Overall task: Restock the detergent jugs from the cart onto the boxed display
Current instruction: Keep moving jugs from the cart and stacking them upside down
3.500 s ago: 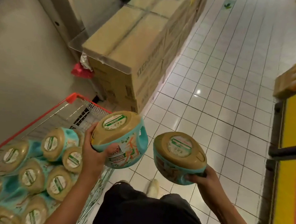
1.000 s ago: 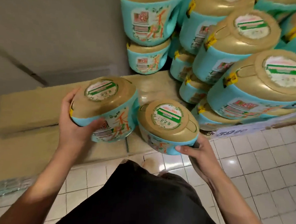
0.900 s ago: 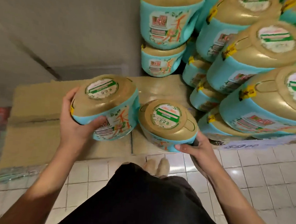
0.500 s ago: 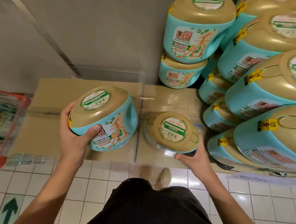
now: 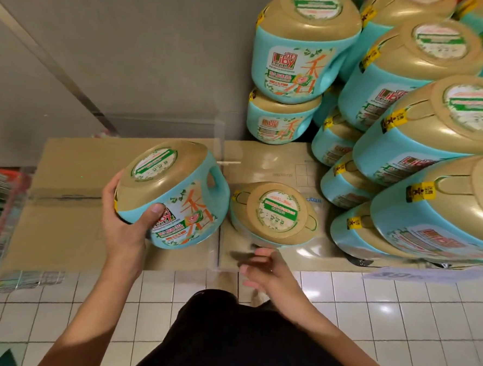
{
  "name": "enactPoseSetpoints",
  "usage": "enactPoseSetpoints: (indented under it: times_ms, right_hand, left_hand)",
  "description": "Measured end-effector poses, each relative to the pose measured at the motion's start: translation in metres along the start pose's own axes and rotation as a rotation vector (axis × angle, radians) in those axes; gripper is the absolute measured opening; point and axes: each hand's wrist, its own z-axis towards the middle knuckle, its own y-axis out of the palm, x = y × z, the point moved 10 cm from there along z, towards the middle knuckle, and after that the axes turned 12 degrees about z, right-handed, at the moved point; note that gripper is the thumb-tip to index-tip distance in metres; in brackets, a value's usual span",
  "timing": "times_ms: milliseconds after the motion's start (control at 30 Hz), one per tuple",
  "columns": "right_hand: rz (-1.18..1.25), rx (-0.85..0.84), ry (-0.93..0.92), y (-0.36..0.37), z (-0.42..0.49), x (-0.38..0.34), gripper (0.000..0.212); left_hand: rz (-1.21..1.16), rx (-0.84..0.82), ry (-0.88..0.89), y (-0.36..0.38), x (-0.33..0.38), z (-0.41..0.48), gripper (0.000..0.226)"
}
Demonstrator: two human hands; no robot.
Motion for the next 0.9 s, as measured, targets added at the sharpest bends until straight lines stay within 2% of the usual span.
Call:
enactPoseSetpoints:
  times_ms: [67,133,333,433,567,700,900]
  right_hand:
    - [0.215,0.006,-0.010,0.014,0.002,-0.001,0.074]
    - [0.444,-0.016,0.019,0.025,0.007,-0.002,0.071]
    - [0.703,0.069,-0.012,0.025,0.034,-0.020,0.066]
    - [0.791,0.060,-0.080,0.023,0.045,-0.043,0.058]
    - [0.893,0.050,-0.127,0.014,0.060,-0.080,0.068]
    - [0.913,0.118,-0.206,0.016,0.069,-0.101,0.074]
    - [0.898,0.141,-0.272,0.034,0.084,-0.124,0.066]
  left_hand:
    - [0.008,-0.022,-0.002,0.002,0.000,0.003,0.089]
    - [-0.009,-0.041,-0.020,0.005,-0.002,0.005,0.091]
    - [-0.072,-0.084,-0.036,0.022,0.002,0.013,0.076]
    - [-0.078,-0.116,-0.013,0.034,0.009,0.018,0.075]
    - [-0.097,-0.142,-0.003,0.045,0.017,0.023,0.075]
    - [-0.102,-0.187,0.004,0.051,0.020,0.028,0.077]
    - [-0.108,-0.196,-0.003,0.054,0.024,0.032,0.080]
